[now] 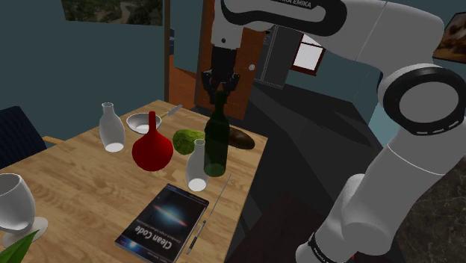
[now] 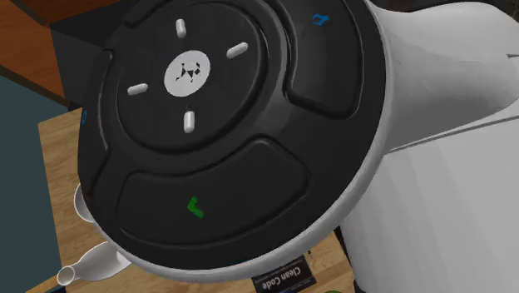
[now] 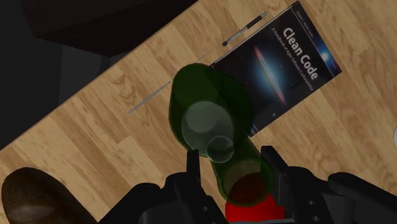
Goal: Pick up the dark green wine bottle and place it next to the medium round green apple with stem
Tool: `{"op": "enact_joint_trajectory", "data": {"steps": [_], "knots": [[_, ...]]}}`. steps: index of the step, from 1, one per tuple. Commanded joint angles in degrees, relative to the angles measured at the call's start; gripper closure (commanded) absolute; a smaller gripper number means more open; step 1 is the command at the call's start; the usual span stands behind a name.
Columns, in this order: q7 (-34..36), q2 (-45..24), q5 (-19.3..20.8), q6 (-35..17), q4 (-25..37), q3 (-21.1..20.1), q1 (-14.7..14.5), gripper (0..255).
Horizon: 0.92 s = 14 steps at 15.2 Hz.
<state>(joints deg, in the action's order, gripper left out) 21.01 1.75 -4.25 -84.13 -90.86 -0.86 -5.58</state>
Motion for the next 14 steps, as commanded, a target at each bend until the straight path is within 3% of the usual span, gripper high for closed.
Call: {"op": "enact_joint_trajectory", "data": {"steps": [1,14], "knots": [[2.8,0.3,-0.3,-0.5,-0.5,-1.4,-1.3,255],[20.9,-7.2,-0.4,-0.6,8.3,-10.4,-10.4,255]]}}
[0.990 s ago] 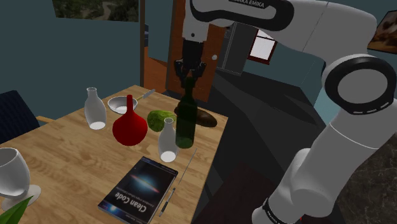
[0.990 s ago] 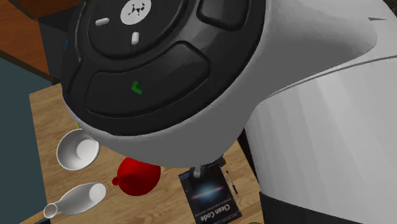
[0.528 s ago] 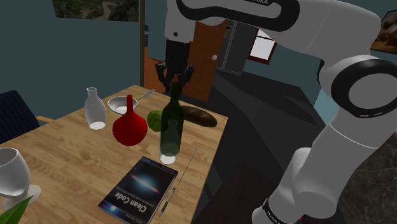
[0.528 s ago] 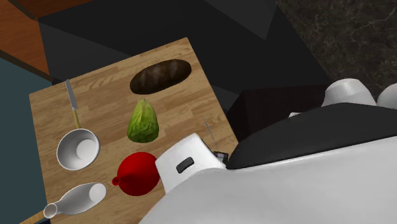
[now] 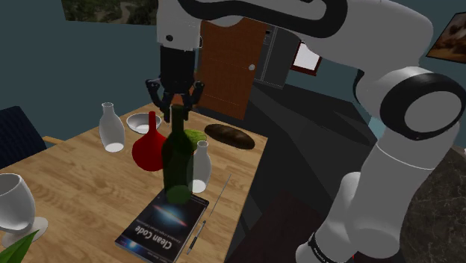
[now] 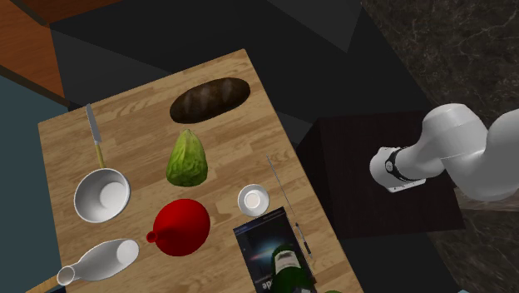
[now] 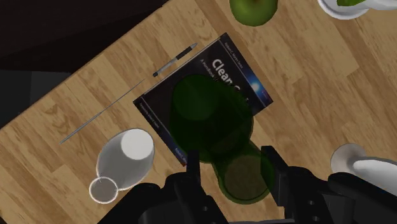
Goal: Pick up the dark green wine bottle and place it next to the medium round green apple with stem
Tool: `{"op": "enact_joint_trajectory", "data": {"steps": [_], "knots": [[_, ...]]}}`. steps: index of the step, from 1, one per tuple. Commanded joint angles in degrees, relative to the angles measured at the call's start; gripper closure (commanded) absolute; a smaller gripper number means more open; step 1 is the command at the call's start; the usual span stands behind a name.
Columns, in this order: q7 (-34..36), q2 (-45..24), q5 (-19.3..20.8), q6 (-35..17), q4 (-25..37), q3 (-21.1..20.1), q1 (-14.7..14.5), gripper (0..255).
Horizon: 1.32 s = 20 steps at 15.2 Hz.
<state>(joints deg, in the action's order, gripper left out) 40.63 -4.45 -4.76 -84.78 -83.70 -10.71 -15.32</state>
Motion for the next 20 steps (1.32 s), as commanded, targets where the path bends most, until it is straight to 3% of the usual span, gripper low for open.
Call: {"op": "enact_joint_trajectory", "data": {"steps": [1,7,11,14,16,20], "knots": [[2.7,-2.0,0.3,0.2,2.5,-1.2,-1.4,255],[11.0,-9.9,2.4,2.0,12.7,-4.4,-6.9,255],[16.3,-17.4,4.6,4.8,23.2,-6.0,-11.5,255],[19.9,-25.3,6.9,9.0,35.5,-6.6,-16.1,255],[21.7,-33.2,8.9,14.4,48.9,-6.3,-20.2,255],[21.3,-27.0,7.4,6.5,34.7,-6.7,-17.7,255]]}}
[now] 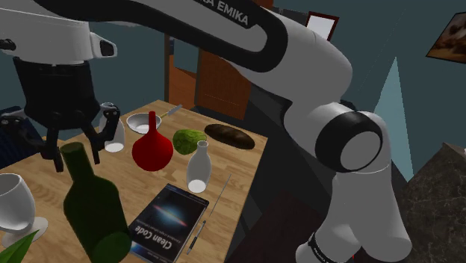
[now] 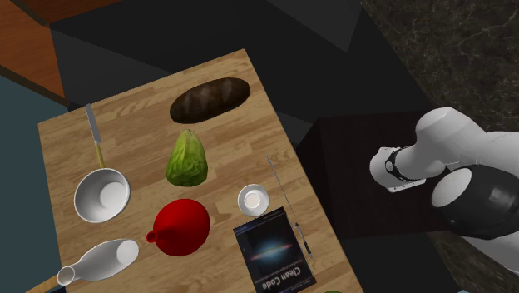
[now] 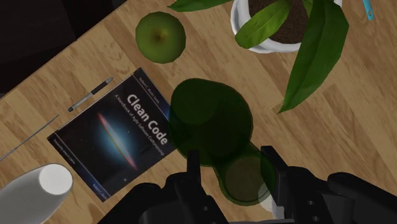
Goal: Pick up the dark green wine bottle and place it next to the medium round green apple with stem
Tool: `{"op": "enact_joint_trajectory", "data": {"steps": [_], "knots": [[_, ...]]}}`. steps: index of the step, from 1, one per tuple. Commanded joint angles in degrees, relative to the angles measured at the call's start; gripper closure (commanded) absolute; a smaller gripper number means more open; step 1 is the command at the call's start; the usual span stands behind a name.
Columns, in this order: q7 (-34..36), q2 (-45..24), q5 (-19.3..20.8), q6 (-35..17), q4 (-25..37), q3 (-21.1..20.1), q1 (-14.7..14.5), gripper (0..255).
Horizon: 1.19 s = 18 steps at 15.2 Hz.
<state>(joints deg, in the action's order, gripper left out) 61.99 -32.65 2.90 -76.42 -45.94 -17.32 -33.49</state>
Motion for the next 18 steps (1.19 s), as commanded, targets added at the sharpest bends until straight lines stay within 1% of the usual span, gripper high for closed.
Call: {"op": "enact_joint_trajectory", "data": {"steps": [1,4,8,18], "knots": [[-0.1,2.1,-0.5,-3.2,-5.3,-0.1,0.9,255],[-0.4,4.1,-1.0,-6.9,-10.9,-0.2,1.7,255],[-0.8,5.8,-1.5,-11.1,-16.9,-0.2,2.5,255],[-1.5,8.0,-2.1,-20.0,-28.0,-0.2,3.6,255]]}}
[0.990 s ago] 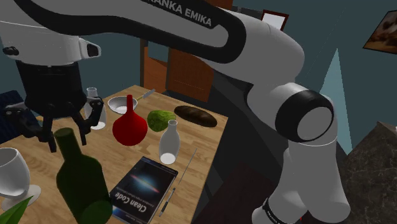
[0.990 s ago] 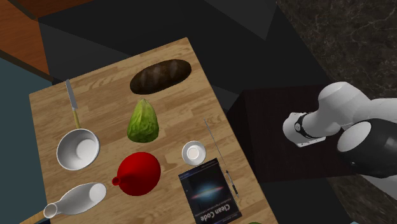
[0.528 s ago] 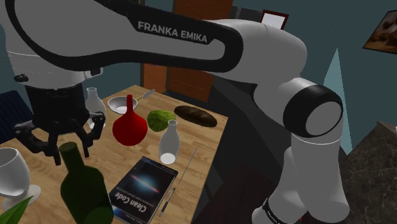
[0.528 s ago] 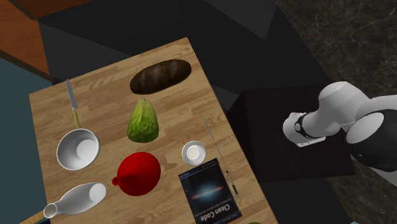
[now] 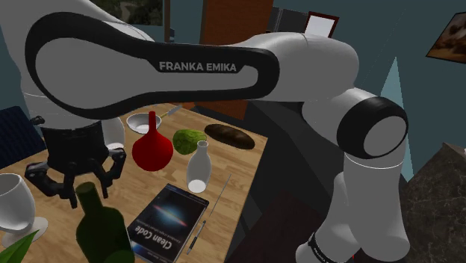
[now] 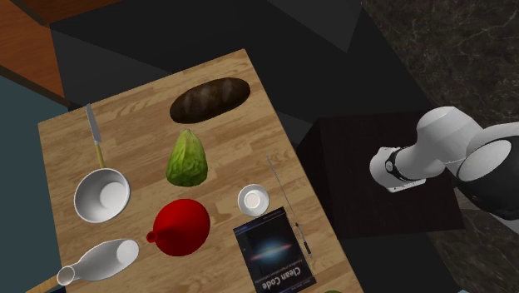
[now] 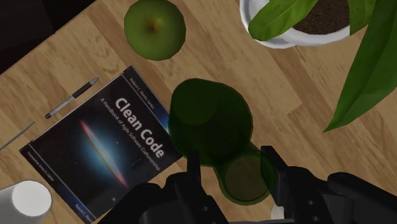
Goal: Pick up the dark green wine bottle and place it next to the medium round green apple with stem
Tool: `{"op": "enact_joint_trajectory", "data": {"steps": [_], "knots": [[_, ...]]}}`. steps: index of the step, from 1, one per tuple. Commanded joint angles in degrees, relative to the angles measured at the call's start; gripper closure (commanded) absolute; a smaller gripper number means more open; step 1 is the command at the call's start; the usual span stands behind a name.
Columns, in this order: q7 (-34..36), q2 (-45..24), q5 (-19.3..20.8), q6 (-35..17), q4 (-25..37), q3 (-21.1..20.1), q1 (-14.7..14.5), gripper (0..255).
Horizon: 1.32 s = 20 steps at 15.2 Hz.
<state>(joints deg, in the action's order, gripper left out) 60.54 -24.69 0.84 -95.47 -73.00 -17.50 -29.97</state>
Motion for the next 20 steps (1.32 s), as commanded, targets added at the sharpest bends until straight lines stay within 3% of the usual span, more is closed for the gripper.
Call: {"op": "enact_joint_trajectory", "data": {"steps": [1,7,15,16,20], "knots": [[-0.1,0.1,0.0,-1.8,-1.8,0.0,0.1,255],[-0.5,0.2,-0.1,-7.0,-7.2,0.1,0.5,255],[-0.5,0.2,-0.1,-7.0,-7.2,0.1,0.5,255],[-0.5,0.2,-0.1,-7.0,-7.2,0.1,0.5,0],[-0.5,0.2,-0.1,-7.0,-7.2,0.1,0.5,0]]}}
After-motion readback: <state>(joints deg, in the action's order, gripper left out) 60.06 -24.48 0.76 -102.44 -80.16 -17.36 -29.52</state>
